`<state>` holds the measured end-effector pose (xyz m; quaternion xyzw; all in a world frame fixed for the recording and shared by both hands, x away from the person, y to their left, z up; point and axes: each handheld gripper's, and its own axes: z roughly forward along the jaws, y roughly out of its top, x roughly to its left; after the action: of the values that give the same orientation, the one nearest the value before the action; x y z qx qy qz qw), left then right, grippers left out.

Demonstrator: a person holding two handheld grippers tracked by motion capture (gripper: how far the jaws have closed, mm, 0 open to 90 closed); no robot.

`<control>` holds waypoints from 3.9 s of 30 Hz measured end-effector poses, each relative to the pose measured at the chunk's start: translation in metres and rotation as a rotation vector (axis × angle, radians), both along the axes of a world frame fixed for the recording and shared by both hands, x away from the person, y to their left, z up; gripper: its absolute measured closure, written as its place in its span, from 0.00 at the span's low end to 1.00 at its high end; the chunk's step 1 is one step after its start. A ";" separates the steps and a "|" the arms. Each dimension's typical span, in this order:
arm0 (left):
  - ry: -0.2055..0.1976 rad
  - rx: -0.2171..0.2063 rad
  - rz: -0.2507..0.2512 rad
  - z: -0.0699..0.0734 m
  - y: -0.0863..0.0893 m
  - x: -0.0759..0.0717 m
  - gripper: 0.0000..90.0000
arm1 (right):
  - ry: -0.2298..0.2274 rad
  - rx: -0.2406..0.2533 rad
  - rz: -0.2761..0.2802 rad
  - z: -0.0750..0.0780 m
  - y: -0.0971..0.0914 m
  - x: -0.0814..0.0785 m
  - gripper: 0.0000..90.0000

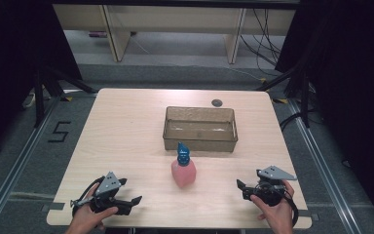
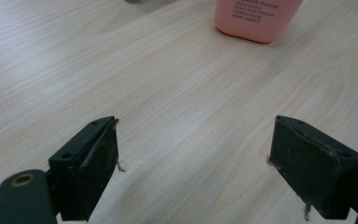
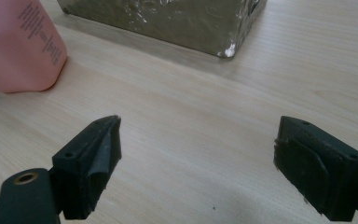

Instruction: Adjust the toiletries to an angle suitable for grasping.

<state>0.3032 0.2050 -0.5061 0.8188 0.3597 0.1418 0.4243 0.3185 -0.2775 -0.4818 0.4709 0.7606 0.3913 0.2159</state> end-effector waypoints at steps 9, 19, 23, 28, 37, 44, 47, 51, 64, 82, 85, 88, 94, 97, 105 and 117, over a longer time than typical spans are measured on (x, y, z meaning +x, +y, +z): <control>0.001 -0.007 -0.002 0.000 -0.001 0.000 0.16 | -0.023 0.034 0.017 0.003 0.002 -0.002 0.17; 0.001 0.013 -0.015 0.001 0.001 0.000 0.16 | -0.033 0.134 0.018 0.007 0.010 -0.006 0.17; 0.001 0.013 -0.014 0.001 0.001 0.000 0.16 | -0.051 0.126 0.028 0.008 0.010 -0.005 0.17; 0.001 0.013 -0.016 0.000 0.001 0.000 0.16 | -0.081 0.132 0.062 0.009 0.010 -0.004 0.17; 0.002 0.002 -0.011 0.000 0.000 0.000 0.16 | -0.124 0.113 0.095 0.011 0.017 -0.005 0.17; 0.002 0.003 -0.012 0.000 0.000 0.000 0.16 | -0.160 0.143 0.117 0.015 0.024 -0.006 0.18; 0.002 0.003 -0.012 0.000 0.000 0.000 0.16 | -0.155 0.168 0.133 0.016 0.028 -0.007 0.18; 0.002 0.001 -0.013 0.000 0.000 0.000 0.16 | -0.163 0.177 0.147 0.017 0.033 -0.008 0.19; 0.006 0.000 -0.014 0.000 0.000 0.000 0.16 | -0.181 0.197 0.181 0.018 0.044 -0.006 0.21; 0.009 0.015 -0.021 0.000 0.001 0.000 0.16 | -0.150 0.232 0.235 0.020 0.062 -0.005 0.24; 0.009 0.009 -0.016 0.000 0.001 0.000 0.16 | -0.166 0.224 0.251 0.019 0.064 -0.003 0.25; 0.005 0.019 -0.014 0.000 0.001 0.001 0.16 | -0.167 0.213 0.253 0.020 0.066 -0.001 0.25; 0.017 0.003 -0.014 0.000 0.001 0.001 0.16 | -0.143 0.263 0.255 0.020 0.074 -0.001 0.27; 0.008 0.008 -0.017 0.000 0.001 0.000 0.16 | -0.167 0.244 0.279 0.021 0.077 0.002 0.28; 0.005 0.004 -0.015 0.000 0.001 0.001 0.16 | -0.178 0.250 0.291 0.022 0.084 0.004 0.28; 0.007 -0.028 -0.008 0.000 0.000 0.000 0.16 | -0.183 0.254 0.318 0.022 0.093 0.009 0.28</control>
<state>0.3033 0.2053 -0.5057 0.8149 0.3598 0.1320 0.4348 0.3271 -0.1840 -0.4599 0.3311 0.7470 0.5543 0.1584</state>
